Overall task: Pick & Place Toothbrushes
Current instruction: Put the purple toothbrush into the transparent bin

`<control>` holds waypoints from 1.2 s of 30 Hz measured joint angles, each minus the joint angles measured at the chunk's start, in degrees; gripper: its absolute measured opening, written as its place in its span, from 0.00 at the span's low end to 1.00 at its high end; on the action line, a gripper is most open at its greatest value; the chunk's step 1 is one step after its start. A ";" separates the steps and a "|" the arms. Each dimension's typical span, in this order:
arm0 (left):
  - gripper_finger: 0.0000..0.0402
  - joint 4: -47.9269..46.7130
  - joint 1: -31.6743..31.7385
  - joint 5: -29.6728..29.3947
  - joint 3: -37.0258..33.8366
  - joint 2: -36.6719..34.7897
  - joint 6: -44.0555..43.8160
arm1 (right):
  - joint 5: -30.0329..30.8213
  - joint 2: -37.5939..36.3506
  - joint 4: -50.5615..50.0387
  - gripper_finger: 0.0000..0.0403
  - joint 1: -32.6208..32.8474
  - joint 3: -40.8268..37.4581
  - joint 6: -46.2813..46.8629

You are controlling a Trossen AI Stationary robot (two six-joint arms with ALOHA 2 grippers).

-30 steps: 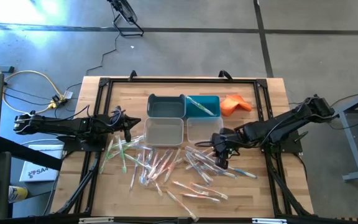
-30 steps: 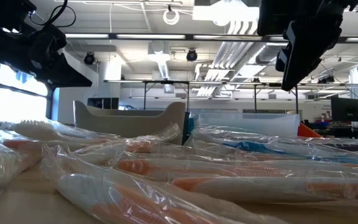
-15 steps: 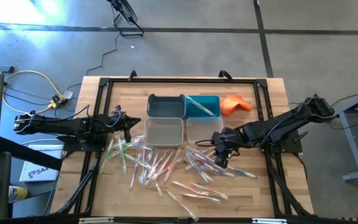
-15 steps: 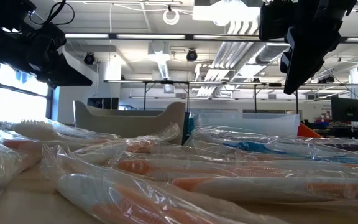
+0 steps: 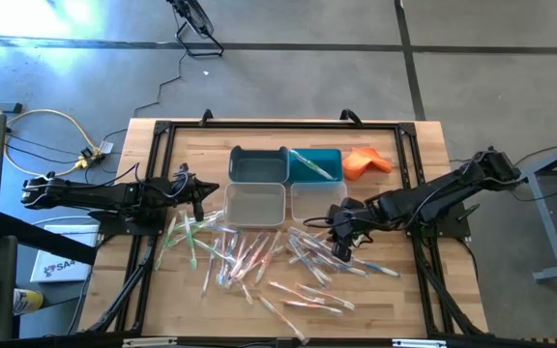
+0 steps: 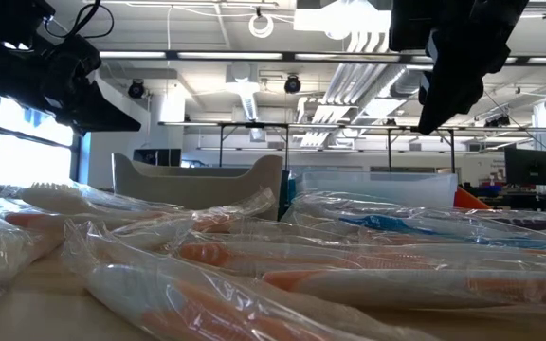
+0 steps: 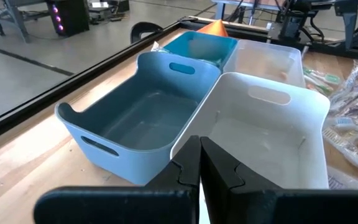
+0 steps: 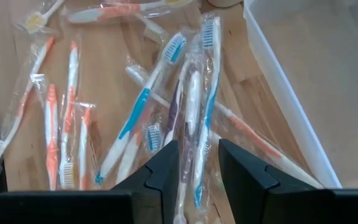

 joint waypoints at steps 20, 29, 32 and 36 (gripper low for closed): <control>0.00 -0.44 0.00 0.27 0.00 0.00 -1.38 | -0.43 0.00 0.02 0.26 -0.02 0.00 0.02; 0.00 -0.50 0.00 0.31 0.00 0.00 -1.38 | -0.29 2.73 2.14 0.26 1.88 -0.02 0.20; 0.00 -0.48 0.00 0.31 0.00 0.02 -1.38 | -0.45 4.77 3.45 0.26 3.43 -0.02 0.22; 0.00 -0.48 0.00 0.31 0.00 0.01 -1.38 | -0.38 7.28 3.29 0.26 5.00 -0.02 0.78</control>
